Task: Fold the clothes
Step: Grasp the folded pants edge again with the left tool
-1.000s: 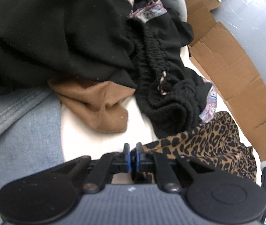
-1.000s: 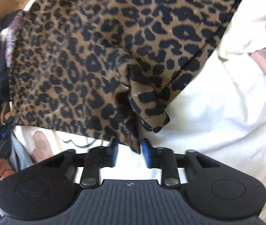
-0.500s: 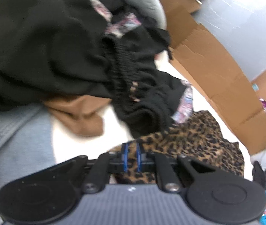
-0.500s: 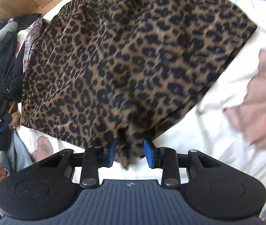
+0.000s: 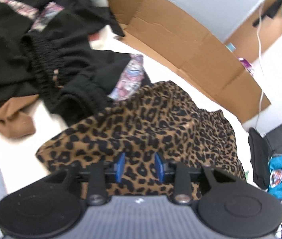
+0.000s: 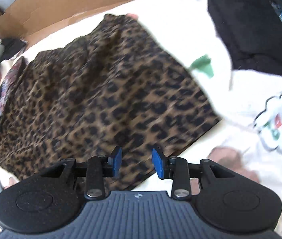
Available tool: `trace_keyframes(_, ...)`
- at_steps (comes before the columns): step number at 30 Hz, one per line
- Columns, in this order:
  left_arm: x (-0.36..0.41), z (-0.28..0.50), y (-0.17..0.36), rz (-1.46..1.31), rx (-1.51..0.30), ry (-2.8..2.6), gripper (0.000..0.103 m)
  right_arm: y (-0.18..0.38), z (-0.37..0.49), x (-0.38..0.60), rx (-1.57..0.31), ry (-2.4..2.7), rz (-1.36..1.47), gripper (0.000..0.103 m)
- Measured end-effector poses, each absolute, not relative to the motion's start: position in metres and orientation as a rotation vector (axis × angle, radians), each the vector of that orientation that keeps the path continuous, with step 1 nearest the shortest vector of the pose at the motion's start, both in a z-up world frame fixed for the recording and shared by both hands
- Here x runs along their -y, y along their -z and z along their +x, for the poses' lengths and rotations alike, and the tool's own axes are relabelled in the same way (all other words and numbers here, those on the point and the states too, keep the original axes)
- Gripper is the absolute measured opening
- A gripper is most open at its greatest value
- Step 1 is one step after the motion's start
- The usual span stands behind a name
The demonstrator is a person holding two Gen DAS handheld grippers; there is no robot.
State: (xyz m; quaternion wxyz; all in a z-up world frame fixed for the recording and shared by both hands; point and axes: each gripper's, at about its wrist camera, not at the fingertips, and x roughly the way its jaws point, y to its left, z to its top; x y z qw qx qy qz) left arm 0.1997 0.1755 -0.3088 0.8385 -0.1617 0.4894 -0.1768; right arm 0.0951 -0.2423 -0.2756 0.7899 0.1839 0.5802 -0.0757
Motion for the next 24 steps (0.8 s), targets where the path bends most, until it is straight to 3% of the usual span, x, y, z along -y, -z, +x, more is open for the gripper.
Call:
trace_keyframes(9, -0.114, 0.179, 0.315, -0.225, -1.160, 0.512, 0.044, 0.296, 0.080, 0.299, -1.079, 0.130, 0.402, 0.041)
trace_keyframes(15, -0.071, 0.156, 0.315, -0.090, -1.194, 0.626, 0.051, 0.312, 0.067, 0.334, -0.970, 0.115, 0.404, 0.043)
trace_keyframes(18, -0.049, 0.146, 0.317, -0.034, -1.235, 0.686, 0.055, 0.324, 0.061, 0.345, -0.948, 0.110, 0.403, 0.048)
trace_keyframes(24, -0.022, 0.132, 0.319, 0.040, -1.320, 0.765, 0.058, 0.349, 0.054, 0.364, -0.959, 0.095, 0.508, 0.048)
